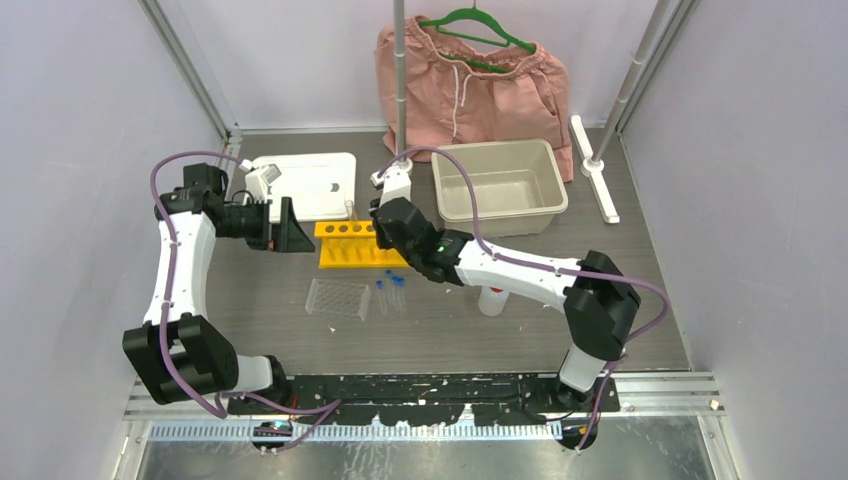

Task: Organize the chemistry lab equipment

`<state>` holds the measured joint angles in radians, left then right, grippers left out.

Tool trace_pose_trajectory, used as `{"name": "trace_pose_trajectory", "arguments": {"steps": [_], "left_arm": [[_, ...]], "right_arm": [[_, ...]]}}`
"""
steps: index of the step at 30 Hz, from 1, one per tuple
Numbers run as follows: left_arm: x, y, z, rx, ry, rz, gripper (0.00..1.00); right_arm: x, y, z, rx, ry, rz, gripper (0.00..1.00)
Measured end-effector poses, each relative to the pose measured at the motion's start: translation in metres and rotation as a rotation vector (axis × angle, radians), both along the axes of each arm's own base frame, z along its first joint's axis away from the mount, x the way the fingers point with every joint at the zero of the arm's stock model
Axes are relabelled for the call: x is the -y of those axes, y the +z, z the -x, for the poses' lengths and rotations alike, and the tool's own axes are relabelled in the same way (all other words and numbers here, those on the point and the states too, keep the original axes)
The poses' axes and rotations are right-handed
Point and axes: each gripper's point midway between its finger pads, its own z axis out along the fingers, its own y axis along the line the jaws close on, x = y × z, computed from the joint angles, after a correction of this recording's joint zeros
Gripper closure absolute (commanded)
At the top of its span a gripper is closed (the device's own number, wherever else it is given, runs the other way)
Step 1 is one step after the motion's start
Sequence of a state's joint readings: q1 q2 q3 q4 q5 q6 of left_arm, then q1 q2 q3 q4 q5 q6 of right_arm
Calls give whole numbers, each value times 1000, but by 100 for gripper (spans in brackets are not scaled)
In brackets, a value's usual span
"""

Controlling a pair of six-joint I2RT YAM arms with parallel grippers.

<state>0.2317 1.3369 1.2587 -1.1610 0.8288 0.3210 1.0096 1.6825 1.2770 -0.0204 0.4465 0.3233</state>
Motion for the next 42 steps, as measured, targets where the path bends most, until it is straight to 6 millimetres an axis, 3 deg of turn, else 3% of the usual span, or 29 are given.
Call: {"name": "trace_pose_trajectory", "arguments": {"steps": [10,42], "left_arm": [[-2,-2,0,-1,0,-14,0],[-3,-3,2,3,-12,-24,1]], "right_arm": [[-8,-24,-5,14,2,60,99],[-7,-42,-12,23,-18,106,99]]}}
